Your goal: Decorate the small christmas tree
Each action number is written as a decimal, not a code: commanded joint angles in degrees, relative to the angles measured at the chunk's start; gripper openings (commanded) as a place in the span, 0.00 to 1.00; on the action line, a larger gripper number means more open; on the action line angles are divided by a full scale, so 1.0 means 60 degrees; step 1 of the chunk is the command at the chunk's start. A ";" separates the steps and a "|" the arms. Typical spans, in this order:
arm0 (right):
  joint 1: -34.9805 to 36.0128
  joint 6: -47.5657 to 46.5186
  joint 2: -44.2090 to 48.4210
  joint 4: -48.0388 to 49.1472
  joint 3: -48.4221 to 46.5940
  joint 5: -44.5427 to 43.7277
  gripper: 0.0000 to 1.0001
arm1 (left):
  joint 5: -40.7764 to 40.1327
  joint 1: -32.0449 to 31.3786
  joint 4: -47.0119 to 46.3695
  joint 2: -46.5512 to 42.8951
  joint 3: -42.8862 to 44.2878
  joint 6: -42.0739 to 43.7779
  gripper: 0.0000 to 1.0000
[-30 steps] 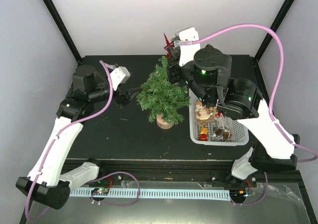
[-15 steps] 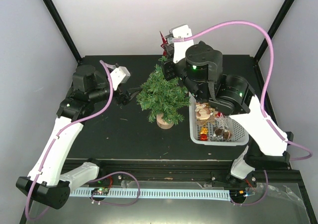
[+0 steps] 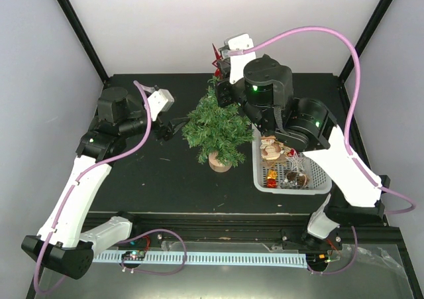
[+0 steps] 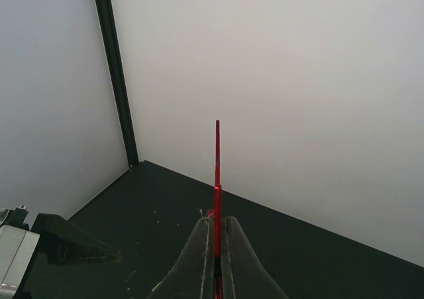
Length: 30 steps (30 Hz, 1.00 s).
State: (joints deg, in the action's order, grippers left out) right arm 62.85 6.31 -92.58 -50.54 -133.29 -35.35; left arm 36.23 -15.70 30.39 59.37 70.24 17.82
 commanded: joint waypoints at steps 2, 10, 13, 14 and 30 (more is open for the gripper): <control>-0.0045 0.0131 0.0266 -0.0079 0.0189 -0.0015 0.01 | 0.0135 0.0069 -0.0157 0.0017 -0.0043 -0.0096 0.82; -0.0046 0.0146 0.0374 0.0015 0.0051 -0.0118 0.01 | 0.0142 0.0069 -0.0202 -0.0033 -0.0127 -0.0114 0.82; -0.0045 0.0162 0.0409 0.0058 0.0026 -0.0113 0.01 | 0.0129 0.0069 -0.0216 -0.0037 -0.0155 -0.0114 0.82; -0.0045 0.0164 0.0410 0.0072 0.0013 -0.0082 0.01 | 0.0133 0.0065 -0.0217 -0.0046 -0.0166 -0.0122 0.82; -0.0057 0.0240 0.0235 -0.0014 -0.0211 0.0066 0.01 | 0.0155 0.0069 -0.0272 -0.0059 -0.0279 -0.0144 0.82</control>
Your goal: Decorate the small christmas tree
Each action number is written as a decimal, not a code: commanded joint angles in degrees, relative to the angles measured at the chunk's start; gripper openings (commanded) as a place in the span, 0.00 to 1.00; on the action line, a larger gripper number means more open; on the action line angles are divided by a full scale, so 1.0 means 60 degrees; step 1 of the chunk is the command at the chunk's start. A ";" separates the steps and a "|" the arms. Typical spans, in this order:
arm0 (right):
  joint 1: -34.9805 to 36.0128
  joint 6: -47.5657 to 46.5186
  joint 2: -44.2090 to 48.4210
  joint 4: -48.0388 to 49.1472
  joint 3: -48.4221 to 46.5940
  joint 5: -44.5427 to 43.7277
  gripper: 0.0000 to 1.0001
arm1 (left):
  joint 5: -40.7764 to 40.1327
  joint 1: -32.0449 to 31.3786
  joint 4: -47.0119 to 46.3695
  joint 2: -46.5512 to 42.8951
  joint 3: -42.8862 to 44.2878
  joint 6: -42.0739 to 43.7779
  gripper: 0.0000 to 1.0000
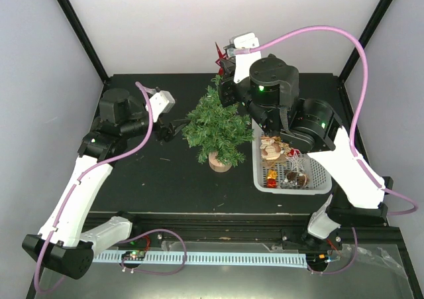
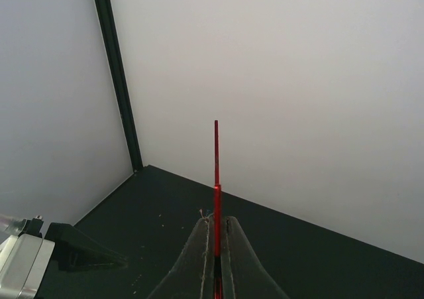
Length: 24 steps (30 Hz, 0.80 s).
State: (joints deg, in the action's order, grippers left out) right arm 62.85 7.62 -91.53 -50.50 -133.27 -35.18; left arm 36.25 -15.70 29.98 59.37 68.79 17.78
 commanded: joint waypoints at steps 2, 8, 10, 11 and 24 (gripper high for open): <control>-0.0046 0.0020 0.0027 -0.0034 -0.0251 0.0079 0.01 | 0.0153 0.0069 -0.0207 -0.0056 -0.0047 -0.0136 0.82; -0.0046 0.0159 -0.0123 -0.0172 -0.0199 0.0193 0.01 | 0.0149 0.0069 -0.0206 -0.0091 -0.0069 -0.0120 0.82; -0.0050 0.0214 -0.0133 -0.0192 -0.0097 0.0199 0.01 | 0.0154 0.0069 -0.0195 -0.0109 -0.0083 -0.0122 0.82; -0.0046 0.0240 -0.0127 -0.0183 -0.0033 0.0195 0.01 | 0.0147 0.0069 -0.0192 -0.0116 -0.0084 -0.0122 0.82; -0.0046 0.0427 0.0157 -0.0663 0.0373 0.0125 0.01 | 0.0183 0.0069 -0.0217 -0.0149 -0.0113 -0.0122 0.82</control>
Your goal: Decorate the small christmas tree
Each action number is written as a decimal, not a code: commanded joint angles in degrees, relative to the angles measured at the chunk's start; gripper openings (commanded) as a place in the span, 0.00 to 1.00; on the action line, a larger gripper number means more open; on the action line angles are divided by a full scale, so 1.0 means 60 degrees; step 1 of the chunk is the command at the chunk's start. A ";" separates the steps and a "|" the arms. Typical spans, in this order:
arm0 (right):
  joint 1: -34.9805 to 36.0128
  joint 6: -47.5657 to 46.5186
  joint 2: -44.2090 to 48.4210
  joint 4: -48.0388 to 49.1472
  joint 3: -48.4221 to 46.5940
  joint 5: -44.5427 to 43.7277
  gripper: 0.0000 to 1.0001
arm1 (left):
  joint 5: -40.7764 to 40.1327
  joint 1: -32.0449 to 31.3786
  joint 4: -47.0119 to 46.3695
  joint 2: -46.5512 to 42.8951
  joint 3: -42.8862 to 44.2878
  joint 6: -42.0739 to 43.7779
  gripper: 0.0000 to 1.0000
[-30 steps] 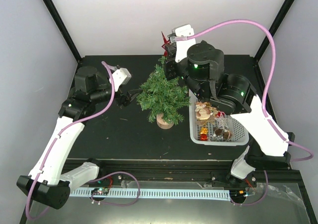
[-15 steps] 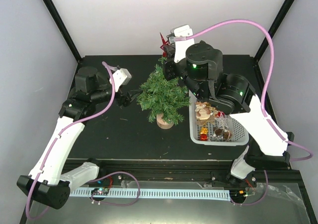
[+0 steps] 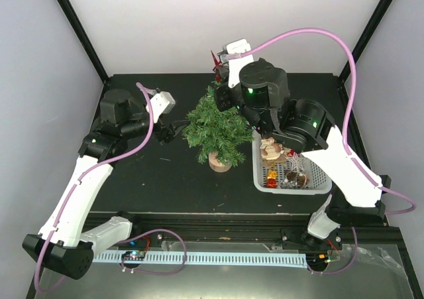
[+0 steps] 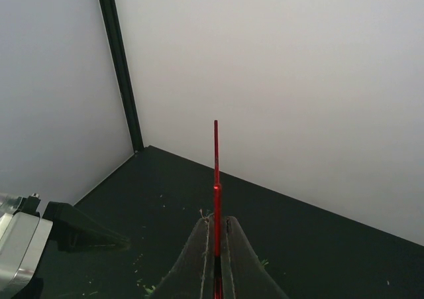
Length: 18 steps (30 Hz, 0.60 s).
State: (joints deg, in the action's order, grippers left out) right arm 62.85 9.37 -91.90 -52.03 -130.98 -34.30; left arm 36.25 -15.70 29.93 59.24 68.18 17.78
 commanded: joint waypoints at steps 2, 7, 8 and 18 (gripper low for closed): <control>-0.0045 0.0151 0.0194 -0.0527 -0.0011 -0.0035 0.01 | 0.0172 0.0069 -0.0213 -0.0126 -0.0041 -0.0122 0.82; -0.0045 0.0116 0.0180 -0.0696 -0.0110 -0.0038 0.01 | 0.0172 0.0069 -0.0206 -0.0131 -0.0055 -0.0107 0.82; -0.0045 0.0102 0.0142 -0.0816 -0.0226 -0.0032 0.01 | 0.0173 0.0069 -0.0213 -0.0132 -0.0059 -0.0107 0.82; -0.0061 0.0070 -0.0275 -0.1456 -0.0746 0.0101 0.01 | 0.0233 0.0069 -0.0213 -0.0067 -0.0070 -0.0091 0.82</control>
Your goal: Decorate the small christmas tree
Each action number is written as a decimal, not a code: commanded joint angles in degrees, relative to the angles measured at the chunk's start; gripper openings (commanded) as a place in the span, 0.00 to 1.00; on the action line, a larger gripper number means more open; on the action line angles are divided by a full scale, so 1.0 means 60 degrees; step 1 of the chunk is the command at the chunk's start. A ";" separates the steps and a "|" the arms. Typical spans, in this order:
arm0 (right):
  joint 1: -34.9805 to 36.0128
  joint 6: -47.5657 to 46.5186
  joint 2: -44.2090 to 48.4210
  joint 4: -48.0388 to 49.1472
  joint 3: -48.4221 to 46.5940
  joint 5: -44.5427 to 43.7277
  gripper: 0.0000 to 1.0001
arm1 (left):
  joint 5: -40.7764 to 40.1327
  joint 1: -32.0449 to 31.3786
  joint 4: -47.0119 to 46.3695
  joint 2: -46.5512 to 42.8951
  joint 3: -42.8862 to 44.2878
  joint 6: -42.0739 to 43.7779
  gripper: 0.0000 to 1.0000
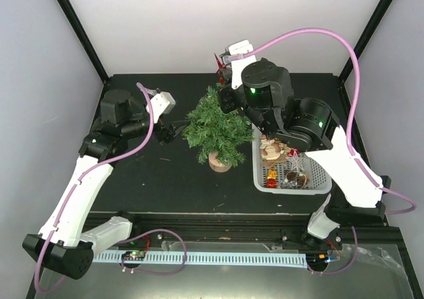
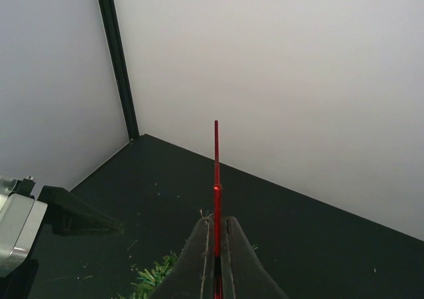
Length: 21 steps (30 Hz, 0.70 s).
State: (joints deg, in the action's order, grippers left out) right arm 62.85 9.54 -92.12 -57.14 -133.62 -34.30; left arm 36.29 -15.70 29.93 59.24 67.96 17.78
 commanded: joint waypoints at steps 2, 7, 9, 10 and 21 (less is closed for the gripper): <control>-0.0072 0.0018 -0.0363 -0.0735 -0.0502 0.0141 0.01 | 0.0236 0.0069 -0.0213 -0.0072 -0.0046 -0.0092 0.83; -0.0067 0.0005 -0.0505 -0.0829 -0.0745 0.0195 0.02 | 0.0240 0.0069 -0.0236 -0.0070 -0.0048 -0.0078 0.82; -0.0076 0.0005 -0.0476 -0.0805 -0.0743 0.0195 0.07 | 0.0242 0.0069 -0.0228 -0.0064 -0.0062 -0.0074 0.83; -0.0076 -0.0002 -0.0459 -0.0790 -0.0750 0.0186 0.10 | 0.0245 0.0069 -0.0241 -0.0073 -0.0075 -0.0085 0.83; -0.0086 0.0018 -0.0260 -0.0646 -0.0683 -0.0059 0.24 | 0.0245 0.0069 -0.0302 -0.0101 -0.0165 -0.0122 0.82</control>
State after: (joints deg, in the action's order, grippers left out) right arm 62.72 9.54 -94.45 -60.88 -137.03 -33.71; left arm 36.53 -15.70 29.50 59.24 67.02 17.78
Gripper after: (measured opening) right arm 0.236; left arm 0.826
